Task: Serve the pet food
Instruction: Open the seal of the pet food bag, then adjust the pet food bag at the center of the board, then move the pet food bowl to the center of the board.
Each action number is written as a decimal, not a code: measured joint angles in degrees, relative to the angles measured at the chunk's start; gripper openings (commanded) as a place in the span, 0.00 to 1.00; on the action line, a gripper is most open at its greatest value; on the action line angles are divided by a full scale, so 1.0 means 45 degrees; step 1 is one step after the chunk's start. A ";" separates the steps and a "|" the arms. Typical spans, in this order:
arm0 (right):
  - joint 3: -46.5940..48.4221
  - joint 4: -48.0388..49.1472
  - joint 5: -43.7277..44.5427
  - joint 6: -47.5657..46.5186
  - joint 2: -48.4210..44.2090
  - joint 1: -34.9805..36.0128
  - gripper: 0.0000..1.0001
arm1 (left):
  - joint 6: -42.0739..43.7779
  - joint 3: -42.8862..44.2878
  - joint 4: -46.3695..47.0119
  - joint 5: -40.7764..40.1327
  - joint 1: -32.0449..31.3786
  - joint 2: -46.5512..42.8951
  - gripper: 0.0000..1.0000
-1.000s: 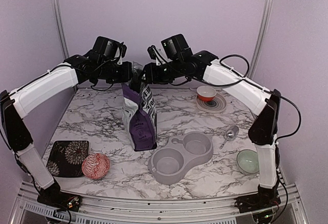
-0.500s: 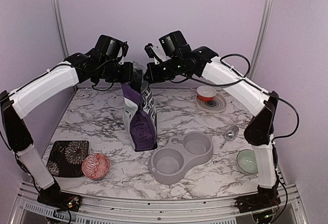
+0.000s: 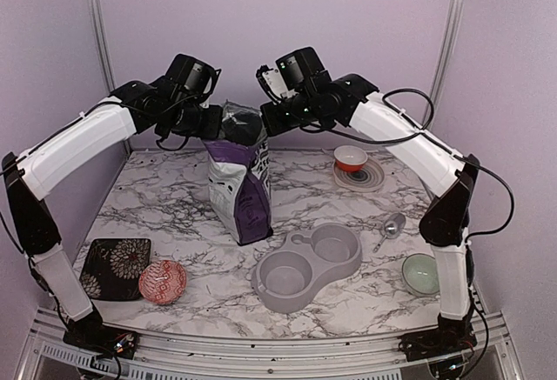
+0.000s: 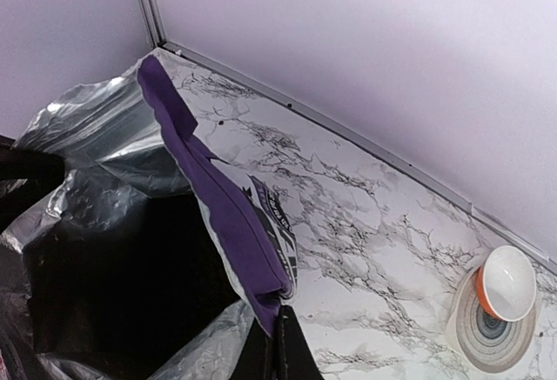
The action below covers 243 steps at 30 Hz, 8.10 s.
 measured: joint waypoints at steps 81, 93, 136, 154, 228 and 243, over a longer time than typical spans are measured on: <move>-0.2686 0.5081 -0.0369 -0.2327 -0.0107 -0.0520 0.00 | 0.2550 -0.2404 0.1049 0.1005 0.0214 -0.1433 0.02; -0.3279 0.5348 -0.0714 -0.2021 -0.0374 -0.1044 0.14 | 0.2419 -0.1447 0.1836 0.0860 0.0491 -0.1821 0.46; -1.2332 0.7970 -0.0461 -0.0962 -0.6368 -0.1681 0.80 | -0.2390 -0.1846 -0.0452 0.1700 -0.0646 -0.2093 0.49; -1.5008 0.8854 -0.0330 -0.0661 -0.7640 -0.1948 0.80 | -0.0194 -0.1141 0.0661 0.3983 0.1316 -0.0670 0.00; -1.6232 0.8417 -0.2390 0.0583 -0.7184 -0.2108 0.80 | 0.3473 -0.8170 0.1549 0.5532 0.0384 -0.9865 0.85; -1.7427 0.7781 -0.2385 0.1146 -0.8306 -0.2108 0.79 | 0.3667 -0.9738 0.1579 0.6785 -0.2807 -0.9476 0.79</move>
